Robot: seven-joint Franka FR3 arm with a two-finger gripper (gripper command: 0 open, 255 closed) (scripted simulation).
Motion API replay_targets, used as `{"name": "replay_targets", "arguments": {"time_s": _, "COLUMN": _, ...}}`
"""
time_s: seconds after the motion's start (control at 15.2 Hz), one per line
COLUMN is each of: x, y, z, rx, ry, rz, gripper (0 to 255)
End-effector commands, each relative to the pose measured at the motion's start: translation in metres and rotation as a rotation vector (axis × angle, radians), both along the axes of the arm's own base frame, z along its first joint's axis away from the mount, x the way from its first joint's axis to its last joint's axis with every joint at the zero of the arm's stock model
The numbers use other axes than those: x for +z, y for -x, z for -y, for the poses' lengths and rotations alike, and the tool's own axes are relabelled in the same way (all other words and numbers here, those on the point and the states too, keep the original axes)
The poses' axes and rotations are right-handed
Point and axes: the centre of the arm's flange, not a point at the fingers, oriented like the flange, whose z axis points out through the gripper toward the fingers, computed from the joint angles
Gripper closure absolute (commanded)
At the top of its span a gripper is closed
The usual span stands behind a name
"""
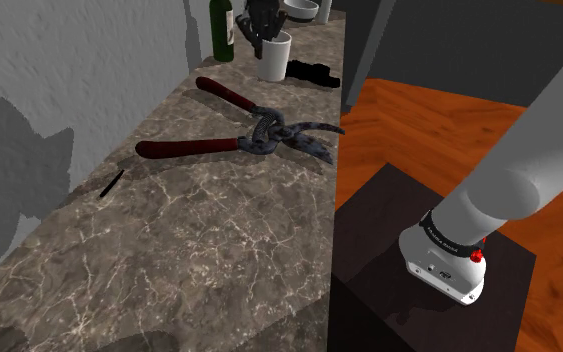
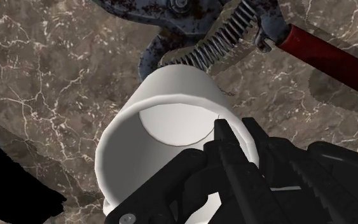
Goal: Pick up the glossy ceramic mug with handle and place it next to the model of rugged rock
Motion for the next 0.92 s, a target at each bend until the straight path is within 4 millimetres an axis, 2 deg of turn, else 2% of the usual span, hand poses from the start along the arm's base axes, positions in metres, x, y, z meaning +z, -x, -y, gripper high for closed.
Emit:
{"name": "replay_targets", "arguments": {"time_s": 0.0, "x": 0.001, "y": -0.005, "z": 0.026, "rx": 0.002, "ry": 0.000, "rz": 0.000, "gripper": 255}}
{"name": "replay_targets", "arguments": {"time_s": 0.86, "x": 0.002, "y": -0.033, "z": 0.195, "rx": 0.002, "ry": 0.000, "rz": 0.000, "gripper": 255}}
